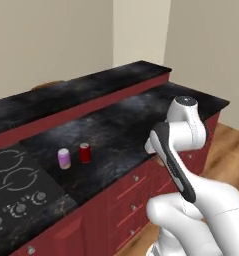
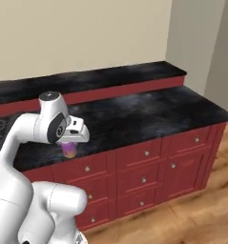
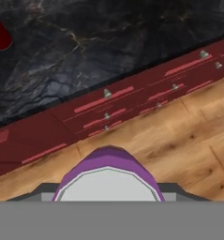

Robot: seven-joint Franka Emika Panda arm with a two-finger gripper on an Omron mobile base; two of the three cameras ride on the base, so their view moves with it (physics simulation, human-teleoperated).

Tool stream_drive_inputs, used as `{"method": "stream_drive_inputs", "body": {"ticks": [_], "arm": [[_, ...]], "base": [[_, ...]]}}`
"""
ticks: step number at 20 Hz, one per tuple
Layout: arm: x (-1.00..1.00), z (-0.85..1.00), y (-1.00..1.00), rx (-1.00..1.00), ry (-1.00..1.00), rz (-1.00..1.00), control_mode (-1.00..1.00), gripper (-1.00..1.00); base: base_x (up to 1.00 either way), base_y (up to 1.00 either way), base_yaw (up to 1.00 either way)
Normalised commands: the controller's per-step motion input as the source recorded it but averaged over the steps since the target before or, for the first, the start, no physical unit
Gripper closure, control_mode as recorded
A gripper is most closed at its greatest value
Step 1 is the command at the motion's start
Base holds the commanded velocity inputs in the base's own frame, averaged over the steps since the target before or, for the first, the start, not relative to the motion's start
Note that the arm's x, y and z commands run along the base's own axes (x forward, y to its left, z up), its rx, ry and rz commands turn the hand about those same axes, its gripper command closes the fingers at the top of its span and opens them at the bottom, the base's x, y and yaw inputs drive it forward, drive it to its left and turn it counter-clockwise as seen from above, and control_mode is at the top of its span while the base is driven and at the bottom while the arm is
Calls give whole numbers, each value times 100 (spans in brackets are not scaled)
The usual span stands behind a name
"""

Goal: Four empty soda cans are scattered around the kitchen. Gather all the cans and cluster them next to the stove for recycling.

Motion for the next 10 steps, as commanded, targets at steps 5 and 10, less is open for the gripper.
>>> {"method": "stream_drive_inputs", "body": {"ticks": [5,10], "arm": [[0,0,0,0,0,0,100,100],[0,0,0,0,0,0,100,100]], "base": [[4,10,48],[13,10,46]]}}
